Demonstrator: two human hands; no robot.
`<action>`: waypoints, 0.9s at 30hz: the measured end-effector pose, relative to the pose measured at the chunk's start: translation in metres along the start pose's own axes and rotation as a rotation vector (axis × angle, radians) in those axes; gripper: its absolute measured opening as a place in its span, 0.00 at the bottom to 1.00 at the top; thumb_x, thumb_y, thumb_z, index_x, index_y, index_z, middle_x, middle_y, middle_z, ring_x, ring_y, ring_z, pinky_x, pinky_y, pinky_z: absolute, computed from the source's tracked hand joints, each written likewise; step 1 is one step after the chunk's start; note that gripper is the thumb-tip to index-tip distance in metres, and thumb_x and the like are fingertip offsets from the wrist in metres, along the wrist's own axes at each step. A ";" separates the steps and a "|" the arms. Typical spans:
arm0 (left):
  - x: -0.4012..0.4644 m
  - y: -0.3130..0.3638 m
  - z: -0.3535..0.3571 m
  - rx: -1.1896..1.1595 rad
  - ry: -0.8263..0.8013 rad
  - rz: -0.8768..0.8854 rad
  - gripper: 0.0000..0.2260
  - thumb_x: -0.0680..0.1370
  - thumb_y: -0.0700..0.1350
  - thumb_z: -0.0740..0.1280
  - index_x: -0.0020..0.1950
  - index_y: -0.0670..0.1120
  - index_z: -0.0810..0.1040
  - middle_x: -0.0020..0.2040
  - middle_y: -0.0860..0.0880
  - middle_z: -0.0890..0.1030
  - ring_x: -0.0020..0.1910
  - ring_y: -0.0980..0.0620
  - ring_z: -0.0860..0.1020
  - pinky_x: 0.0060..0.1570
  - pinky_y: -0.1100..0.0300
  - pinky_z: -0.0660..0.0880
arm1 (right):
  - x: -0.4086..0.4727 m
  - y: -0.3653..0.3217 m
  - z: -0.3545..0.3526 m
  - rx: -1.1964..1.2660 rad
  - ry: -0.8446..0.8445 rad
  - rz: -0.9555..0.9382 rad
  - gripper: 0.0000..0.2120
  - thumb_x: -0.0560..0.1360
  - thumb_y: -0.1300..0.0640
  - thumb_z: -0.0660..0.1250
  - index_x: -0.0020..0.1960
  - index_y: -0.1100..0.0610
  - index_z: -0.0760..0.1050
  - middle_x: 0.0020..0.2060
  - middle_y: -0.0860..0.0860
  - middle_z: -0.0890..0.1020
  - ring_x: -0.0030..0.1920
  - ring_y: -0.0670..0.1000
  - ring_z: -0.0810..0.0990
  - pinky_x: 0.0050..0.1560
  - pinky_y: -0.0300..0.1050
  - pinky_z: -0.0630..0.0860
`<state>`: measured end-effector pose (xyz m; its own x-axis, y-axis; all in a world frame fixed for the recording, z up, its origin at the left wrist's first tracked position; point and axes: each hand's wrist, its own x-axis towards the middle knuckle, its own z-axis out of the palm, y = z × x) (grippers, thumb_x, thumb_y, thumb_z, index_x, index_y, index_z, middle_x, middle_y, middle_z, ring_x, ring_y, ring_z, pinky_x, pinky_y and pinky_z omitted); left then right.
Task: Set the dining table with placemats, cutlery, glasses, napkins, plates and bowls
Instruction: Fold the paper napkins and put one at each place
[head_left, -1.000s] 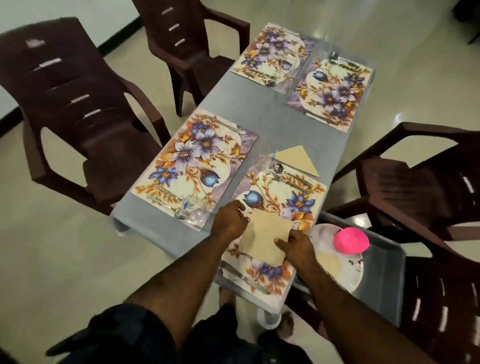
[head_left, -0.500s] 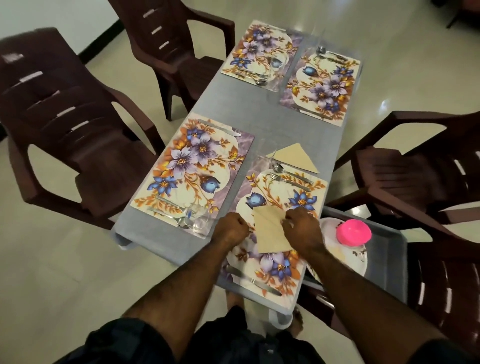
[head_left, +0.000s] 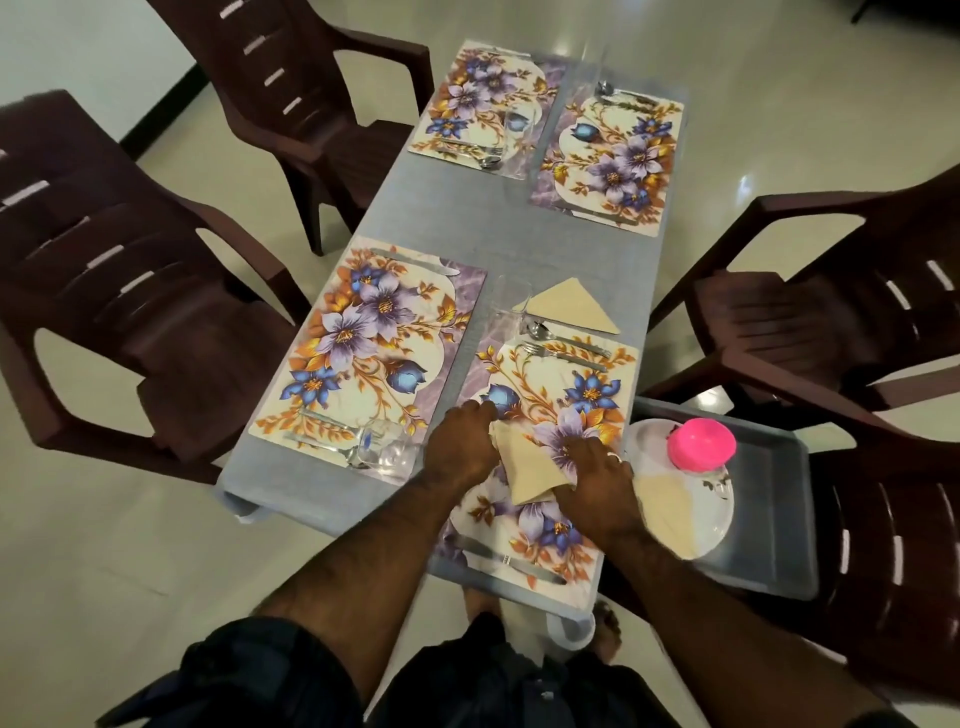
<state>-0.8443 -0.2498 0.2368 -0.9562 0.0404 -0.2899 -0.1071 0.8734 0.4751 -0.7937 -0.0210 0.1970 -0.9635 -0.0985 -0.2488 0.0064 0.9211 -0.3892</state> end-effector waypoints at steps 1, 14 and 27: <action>0.000 -0.002 0.000 0.042 -0.015 0.038 0.21 0.78 0.48 0.72 0.71 0.49 0.78 0.65 0.45 0.81 0.63 0.39 0.78 0.60 0.46 0.79 | 0.005 0.004 -0.002 0.040 -0.028 0.077 0.29 0.68 0.49 0.71 0.69 0.48 0.76 0.64 0.51 0.81 0.64 0.57 0.79 0.69 0.59 0.70; 0.001 -0.015 0.022 0.640 -0.377 0.419 0.38 0.79 0.49 0.68 0.86 0.50 0.53 0.87 0.46 0.48 0.85 0.44 0.47 0.80 0.32 0.47 | 0.016 0.027 -0.011 0.146 -0.071 0.231 0.09 0.67 0.58 0.74 0.46 0.49 0.79 0.46 0.49 0.84 0.47 0.56 0.83 0.49 0.48 0.80; -0.032 -0.031 0.036 0.579 -0.323 0.393 0.36 0.84 0.68 0.50 0.86 0.51 0.49 0.87 0.47 0.45 0.85 0.44 0.42 0.80 0.37 0.40 | -0.014 0.010 0.004 -0.396 -0.025 -0.132 0.17 0.73 0.48 0.66 0.60 0.48 0.82 0.69 0.55 0.76 0.69 0.62 0.74 0.67 0.66 0.66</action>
<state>-0.8007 -0.2606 0.2016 -0.7580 0.4622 -0.4602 0.4685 0.8767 0.1088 -0.7791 -0.0118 0.1931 -0.9422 -0.2304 -0.2433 -0.2252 0.9731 -0.0494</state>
